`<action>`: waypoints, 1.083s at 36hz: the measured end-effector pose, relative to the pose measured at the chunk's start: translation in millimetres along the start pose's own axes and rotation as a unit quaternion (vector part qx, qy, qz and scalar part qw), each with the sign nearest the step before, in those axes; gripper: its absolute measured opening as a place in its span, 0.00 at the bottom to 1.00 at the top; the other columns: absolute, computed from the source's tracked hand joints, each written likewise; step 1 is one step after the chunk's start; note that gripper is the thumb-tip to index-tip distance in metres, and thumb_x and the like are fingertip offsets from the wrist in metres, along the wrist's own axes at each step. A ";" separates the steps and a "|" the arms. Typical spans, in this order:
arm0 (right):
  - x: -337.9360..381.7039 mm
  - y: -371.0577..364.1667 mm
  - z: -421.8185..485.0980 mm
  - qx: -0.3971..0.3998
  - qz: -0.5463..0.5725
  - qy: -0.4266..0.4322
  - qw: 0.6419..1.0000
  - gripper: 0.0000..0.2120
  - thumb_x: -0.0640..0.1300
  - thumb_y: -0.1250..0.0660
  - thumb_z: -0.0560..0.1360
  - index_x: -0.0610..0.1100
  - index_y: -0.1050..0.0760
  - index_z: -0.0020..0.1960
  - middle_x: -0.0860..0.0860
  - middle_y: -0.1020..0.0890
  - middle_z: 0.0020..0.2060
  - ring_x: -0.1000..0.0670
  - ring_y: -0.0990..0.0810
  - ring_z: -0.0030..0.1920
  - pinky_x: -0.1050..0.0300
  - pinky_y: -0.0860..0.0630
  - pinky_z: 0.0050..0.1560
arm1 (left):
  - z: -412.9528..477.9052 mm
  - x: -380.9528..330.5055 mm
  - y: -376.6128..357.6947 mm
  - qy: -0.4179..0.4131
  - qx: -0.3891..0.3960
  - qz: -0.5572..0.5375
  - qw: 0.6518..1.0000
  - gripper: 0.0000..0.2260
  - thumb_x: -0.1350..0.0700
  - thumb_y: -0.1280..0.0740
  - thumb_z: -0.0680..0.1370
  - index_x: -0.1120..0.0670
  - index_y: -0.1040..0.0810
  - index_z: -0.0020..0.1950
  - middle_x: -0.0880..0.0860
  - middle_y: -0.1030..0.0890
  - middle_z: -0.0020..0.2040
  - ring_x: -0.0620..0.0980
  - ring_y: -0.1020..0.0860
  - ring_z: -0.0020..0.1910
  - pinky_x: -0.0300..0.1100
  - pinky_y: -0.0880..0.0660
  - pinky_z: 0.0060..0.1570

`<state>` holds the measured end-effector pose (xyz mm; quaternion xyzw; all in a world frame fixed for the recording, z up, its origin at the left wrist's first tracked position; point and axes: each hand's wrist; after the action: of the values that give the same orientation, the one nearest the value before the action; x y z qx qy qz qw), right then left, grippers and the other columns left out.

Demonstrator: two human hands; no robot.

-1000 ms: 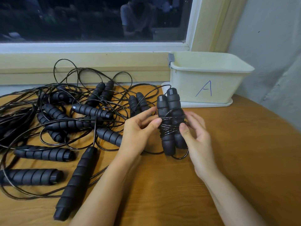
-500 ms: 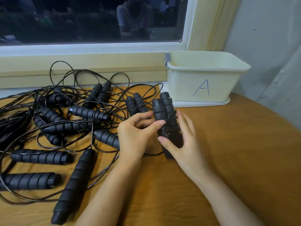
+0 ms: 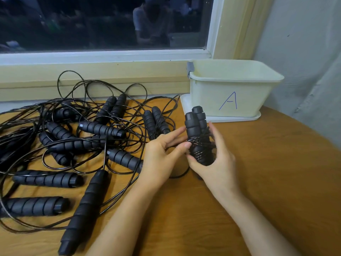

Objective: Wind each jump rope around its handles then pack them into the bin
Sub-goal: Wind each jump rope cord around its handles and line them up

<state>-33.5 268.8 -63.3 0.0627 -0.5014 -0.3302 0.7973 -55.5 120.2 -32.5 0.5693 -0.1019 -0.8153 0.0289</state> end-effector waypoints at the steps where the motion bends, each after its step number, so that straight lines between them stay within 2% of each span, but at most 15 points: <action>1: 0.2 0.7 0.1 0.004 0.009 -0.003 1.000 0.43 0.48 0.19 0.65 0.53 0.35 0.76 0.61 0.22 0.59 0.55 0.21 0.59 0.66 0.26 0.53 | 0.3 0.9 0.6 -0.003 0.002 0.004 1.000 0.20 0.60 0.29 0.76 0.52 0.23 0.67 0.44 0.16 0.54 0.39 0.22 0.61 0.33 0.30 0.63; 4: -0.6 2.8 0.5 0.016 0.064 -0.018 0.998 0.43 0.47 0.20 0.65 0.54 0.35 0.76 0.62 0.21 0.60 0.56 0.21 0.60 0.56 0.22 0.59 | 1.1 1.2 0.9 -0.010 0.001 0.002 1.000 0.18 0.62 0.31 0.77 0.54 0.23 0.67 0.47 0.16 0.55 0.38 0.21 0.59 0.29 0.29 0.59; 8: 1.6 2.6 0.5 0.040 0.141 -0.050 0.988 0.42 0.49 0.22 0.63 0.59 0.34 0.74 0.67 0.21 0.58 0.58 0.22 0.61 0.50 0.24 0.63 | 2.5 2.1 0.5 -0.020 -0.038 0.000 0.999 0.15 0.63 0.30 0.77 0.49 0.21 0.60 0.46 0.14 0.49 0.42 0.16 0.50 0.33 0.24 0.56; 10: 4.2 2.6 0.4 0.053 0.172 -0.059 0.982 0.40 0.48 0.23 0.63 0.63 0.34 0.72 0.68 0.21 0.59 0.59 0.23 0.63 0.51 0.25 0.66 | 3.5 3.0 2.3 -0.018 -0.054 -0.010 0.998 0.13 0.64 0.30 0.76 0.50 0.20 0.57 0.45 0.14 0.45 0.42 0.16 0.46 0.33 0.23 0.52; 12: 7.0 3.4 0.3 0.063 0.190 -0.060 0.978 0.39 0.44 0.23 0.65 0.63 0.34 0.70 0.68 0.21 0.59 0.61 0.23 0.63 0.54 0.27 0.67 | 4.2 4.2 3.6 -0.008 -0.067 -0.035 0.997 0.11 0.64 0.29 0.75 0.52 0.19 0.55 0.48 0.14 0.44 0.45 0.15 0.45 0.35 0.22 0.51; 15: 10.3 3.9 0.0 0.071 0.216 -0.058 0.972 0.38 0.35 0.23 0.69 0.59 0.33 0.70 0.62 0.20 0.60 0.61 0.24 0.63 0.60 0.28 0.66 | 4.4 5.0 3.1 0.006 -0.083 -0.071 0.994 0.13 0.61 0.27 0.72 0.53 0.21 0.54 0.51 0.14 0.43 0.47 0.15 0.46 0.39 0.21 0.51; 18: 12.6 4.1 -0.7 0.073 0.246 -0.049 0.965 0.37 0.32 0.24 0.70 0.56 0.32 0.71 0.57 0.20 0.62 0.59 0.23 0.64 0.68 0.29 0.61 | 5.1 5.2 3.0 0.017 -0.071 -0.083 0.994 0.19 0.54 0.28 0.69 0.54 0.24 0.59 0.50 0.15 0.47 0.44 0.17 0.49 0.38 0.21 0.52; 21: 13.6 5.1 -1.2 0.084 0.265 -0.038 0.960 0.36 0.29 0.26 0.71 0.56 0.31 0.70 0.56 0.20 0.63 0.58 0.23 0.64 0.68 0.29 0.60 | 6.2 4.4 4.7 0.038 -0.014 -0.105 0.994 0.31 0.52 0.31 0.70 0.55 0.32 0.73 0.51 0.17 0.57 0.42 0.19 0.57 0.39 0.24 0.61; 23: 13.6 5.9 -1.9 0.095 0.273 -0.033 0.957 0.35 0.32 0.26 0.71 0.56 0.32 0.71 0.57 0.21 0.64 0.57 0.24 0.65 0.66 0.28 0.62 | 6.6 2.0 5.3 0.046 0.033 -0.107 0.993 0.33 0.52 0.34 0.72 0.56 0.37 0.76 0.45 0.19 0.60 0.36 0.22 0.60 0.35 0.27 0.62; 25: 13.9 6.3 -2.7 0.108 0.278 -0.033 0.954 0.34 0.37 0.27 0.70 0.56 0.33 0.72 0.57 0.22 0.65 0.55 0.25 0.67 0.62 0.28 0.64 | 5.7 -0.1 5.3 0.039 0.067 -0.109 0.991 0.29 0.53 0.37 0.75 0.56 0.36 0.75 0.40 0.20 0.59 0.34 0.23 0.60 0.30 0.27 0.58; 28: 14.8 5.4 -3.0 0.127 0.283 -0.034 0.950 0.34 0.40 0.29 0.72 0.56 0.34 0.74 0.57 0.22 0.66 0.53 0.26 0.68 0.54 0.29 0.69 | 4.8 -0.9 5.5 0.030 0.061 -0.101 0.993 0.24 0.52 0.38 0.76 0.56 0.30 0.72 0.45 0.19 0.61 0.38 0.22 0.62 0.31 0.27 0.58; 30: 15.4 4.7 -3.7 0.133 0.287 -0.036 0.948 0.34 0.40 0.29 0.72 0.57 0.35 0.73 0.57 0.23 0.67 0.53 0.26 0.68 0.52 0.29 0.70 | 4.1 -1.9 5.4 0.030 0.047 -0.111 0.992 0.23 0.52 0.38 0.76 0.57 0.27 0.70 0.48 0.18 0.61 0.41 0.22 0.61 0.33 0.26 0.59; 35: 16.4 1.3 -6.9 0.165 0.291 -0.033 0.942 0.37 0.42 0.25 0.70 0.59 0.37 0.73 0.59 0.24 0.66 0.55 0.26 0.67 0.63 0.27 0.63 | 3.5 -4.2 3.6 0.044 0.012 -0.137 0.990 0.16 0.59 0.34 0.76 0.53 0.25 0.64 0.44 0.14 0.49 0.41 0.18 0.54 0.33 0.24 0.51; 37: 14.5 -0.2 -7.7 0.153 0.267 -0.027 0.951 0.39 0.49 0.23 0.68 0.58 0.37 0.74 0.57 0.25 0.67 0.55 0.27 0.69 0.62 0.28 0.64 | 3.2 -4.1 2.5 0.050 -0.002 -0.139 0.989 0.16 0.59 0.32 0.74 0.51 0.24 0.61 0.45 0.14 0.47 0.42 0.17 0.52 0.33 0.23 0.49; 39: 12.8 -1.1 -6.7 0.119 0.214 -0.010 0.970 0.39 0.56 0.25 0.66 0.56 0.36 0.74 0.54 0.30 0.69 0.55 0.30 0.70 0.63 0.30 0.66 | 3.5 -4.6 2.0 0.058 -0.025 -0.148 0.987 0.16 0.60 0.29 0.72 0.49 0.23 0.58 0.45 0.14 0.44 0.42 0.16 0.48 0.32 0.23 0.46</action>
<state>-24.8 258.8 -57.4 0.0449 -0.5470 -0.0905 0.8310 -57.3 119.5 -26.7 0.6238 0.0053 -0.7782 -0.0722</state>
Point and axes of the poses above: each hand's wrist, its own z-axis towards the middle knuckle, its own y-axis out of the back of the hand, x = y × z
